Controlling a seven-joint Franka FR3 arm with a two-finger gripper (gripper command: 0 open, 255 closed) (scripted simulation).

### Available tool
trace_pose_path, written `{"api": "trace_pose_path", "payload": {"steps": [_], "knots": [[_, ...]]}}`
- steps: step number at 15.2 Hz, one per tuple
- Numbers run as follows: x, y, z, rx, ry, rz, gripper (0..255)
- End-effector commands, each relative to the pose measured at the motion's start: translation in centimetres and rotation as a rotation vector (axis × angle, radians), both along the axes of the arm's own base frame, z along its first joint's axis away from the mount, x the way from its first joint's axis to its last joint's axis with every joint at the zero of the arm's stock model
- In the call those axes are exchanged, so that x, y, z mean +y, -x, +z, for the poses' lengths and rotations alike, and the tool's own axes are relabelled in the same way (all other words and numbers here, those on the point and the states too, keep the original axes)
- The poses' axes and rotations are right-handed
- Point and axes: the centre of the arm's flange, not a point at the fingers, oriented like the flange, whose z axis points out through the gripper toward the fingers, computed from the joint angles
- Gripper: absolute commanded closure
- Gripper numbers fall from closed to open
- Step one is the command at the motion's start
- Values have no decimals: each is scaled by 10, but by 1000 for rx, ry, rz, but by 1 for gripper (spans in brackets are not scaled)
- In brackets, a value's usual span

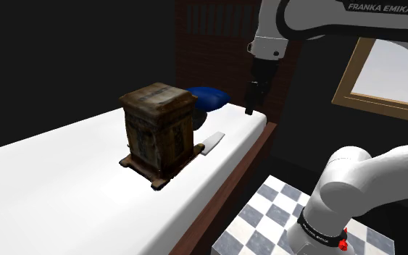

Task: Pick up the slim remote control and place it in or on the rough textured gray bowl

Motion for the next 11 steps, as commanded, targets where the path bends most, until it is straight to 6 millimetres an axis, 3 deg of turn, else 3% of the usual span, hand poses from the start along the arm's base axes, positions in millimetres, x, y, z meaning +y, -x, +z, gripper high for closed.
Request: {"api": "trace_pose_path", "payload": {"steps": [1,6,11], "knots": [[0,0,0,0,0,0,0],[13,-47,-44,-3,2,-282,0],[13,-97,-88,-5,5,-563,0]]}}
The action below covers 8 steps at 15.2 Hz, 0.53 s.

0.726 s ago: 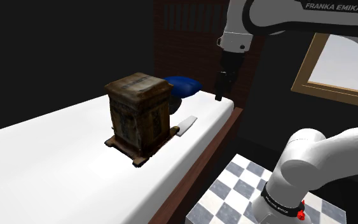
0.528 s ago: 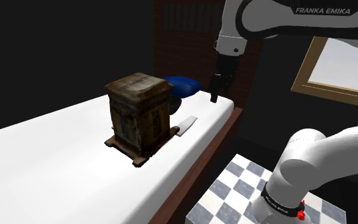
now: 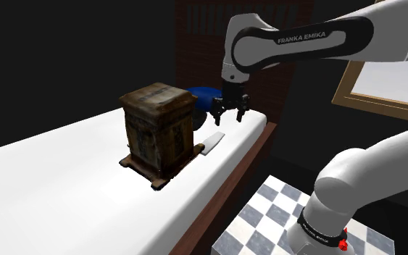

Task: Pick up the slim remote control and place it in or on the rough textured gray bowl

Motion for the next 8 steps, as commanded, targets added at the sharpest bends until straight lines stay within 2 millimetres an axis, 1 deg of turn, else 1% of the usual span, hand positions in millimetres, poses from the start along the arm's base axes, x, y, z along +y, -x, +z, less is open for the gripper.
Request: {"api": "trace_pose_path", "payload": {"steps": [1,4,8], "knots": [[-3,-21,-19,-3,0,-120,0],[-12,-50,-45,-5,2,-289,0],[-31,-85,-80,-7,4,-514,0]]}}
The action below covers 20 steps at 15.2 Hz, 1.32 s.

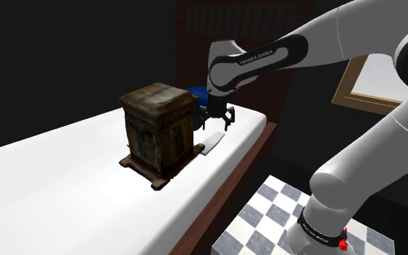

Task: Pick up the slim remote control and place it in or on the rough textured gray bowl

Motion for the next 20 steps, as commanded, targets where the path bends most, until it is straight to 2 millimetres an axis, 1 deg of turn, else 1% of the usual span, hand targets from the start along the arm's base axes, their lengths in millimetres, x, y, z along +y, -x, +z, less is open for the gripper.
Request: {"api": "trace_pose_path", "payload": {"steps": [1,5,9,16,17,20], "knots": [[-12,-15,-19,-3,1,-121,0],[-40,-44,-54,-5,3,-346,0],[-72,-64,-86,-7,5,-558,0],[-73,-64,-123,-7,5,-558,0],[-73,-64,-126,-7,5,-558,0],[-73,-64,-126,-7,5,-558,0]]}}
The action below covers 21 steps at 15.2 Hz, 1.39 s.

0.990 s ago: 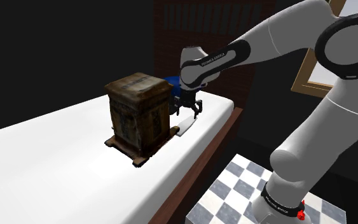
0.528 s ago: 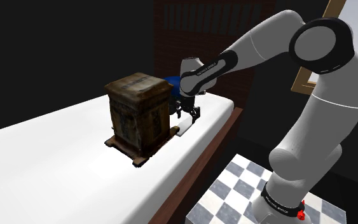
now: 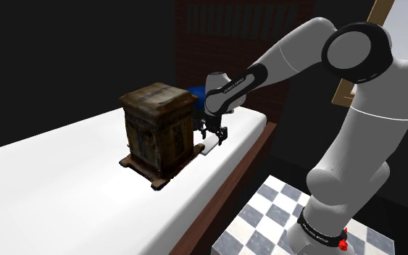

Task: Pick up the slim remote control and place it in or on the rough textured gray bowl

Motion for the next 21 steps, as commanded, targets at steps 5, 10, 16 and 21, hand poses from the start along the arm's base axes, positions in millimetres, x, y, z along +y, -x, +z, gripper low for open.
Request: {"api": "trace_pose_path", "payload": {"steps": [5,10,16,21], "knots": [[0,0,-1,0,0,0,255],[0,0,-1,0,0,0,255],[0,0,10,0,0,0,255],[0,0,36,0,0,0,255]]}}
